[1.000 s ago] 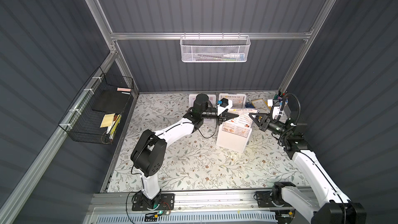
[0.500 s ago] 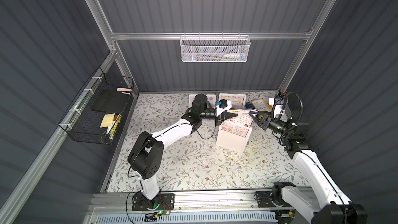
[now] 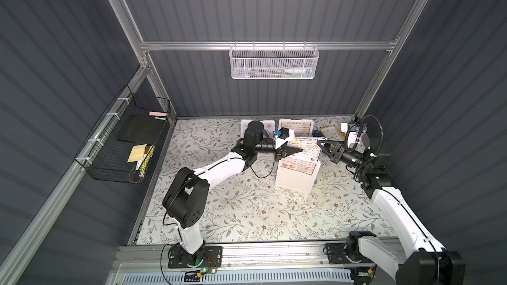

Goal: Insert the menus into the narrow rack
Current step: Insert the menu into the narrow rack.

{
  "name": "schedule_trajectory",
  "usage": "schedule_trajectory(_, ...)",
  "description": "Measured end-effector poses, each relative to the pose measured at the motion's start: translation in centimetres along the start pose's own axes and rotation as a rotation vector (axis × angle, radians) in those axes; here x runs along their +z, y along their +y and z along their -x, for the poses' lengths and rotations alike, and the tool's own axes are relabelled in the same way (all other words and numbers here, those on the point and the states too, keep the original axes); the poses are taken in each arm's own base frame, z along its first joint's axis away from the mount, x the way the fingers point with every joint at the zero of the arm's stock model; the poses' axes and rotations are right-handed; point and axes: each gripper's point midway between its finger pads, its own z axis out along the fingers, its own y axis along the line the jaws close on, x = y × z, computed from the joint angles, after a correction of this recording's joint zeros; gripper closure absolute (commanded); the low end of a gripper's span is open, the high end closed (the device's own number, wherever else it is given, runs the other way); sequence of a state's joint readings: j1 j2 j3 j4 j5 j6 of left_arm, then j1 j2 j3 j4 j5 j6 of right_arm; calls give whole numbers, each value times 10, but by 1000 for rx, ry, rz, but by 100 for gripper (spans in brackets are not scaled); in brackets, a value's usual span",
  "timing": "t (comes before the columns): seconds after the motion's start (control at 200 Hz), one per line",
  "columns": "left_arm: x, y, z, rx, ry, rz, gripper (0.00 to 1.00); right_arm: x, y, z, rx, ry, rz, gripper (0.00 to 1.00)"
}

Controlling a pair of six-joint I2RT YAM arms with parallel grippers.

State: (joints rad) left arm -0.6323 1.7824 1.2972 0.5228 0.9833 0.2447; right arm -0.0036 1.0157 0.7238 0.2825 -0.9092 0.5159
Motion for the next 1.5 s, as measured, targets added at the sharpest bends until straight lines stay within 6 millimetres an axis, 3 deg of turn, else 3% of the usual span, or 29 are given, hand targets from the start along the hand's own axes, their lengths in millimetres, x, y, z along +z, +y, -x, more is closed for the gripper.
schedule_trajectory(0.28, 0, 0, 0, -6, 6, -1, 69, -8, 6, -9, -40, -4, 1, 100)
schedule_trajectory(0.575, 0, 1, -1, -5, 13, 4, 80, -7, -6, -29, -6, 16, -9, 100)
schedule_trajectory(0.735, 0, 2, -2, -3, 17, 7, 93, -7, -7, -31, -4, 14, -9, 79)
schedule_trajectory(0.87, 0, 2, -3, 1, 18, 6, 100, -8, -4, -28, -7, 5, -7, 72)
schedule_trajectory(1.261, -1, -2, -10, -5, 28, 3, 99, -11, 9, -9, -29, -25, -3, 64)
schedule_trajectory(1.501, -2, -7, -20, -13, 34, -3, 99, -7, 2, -13, 11, 0, -18, 58)
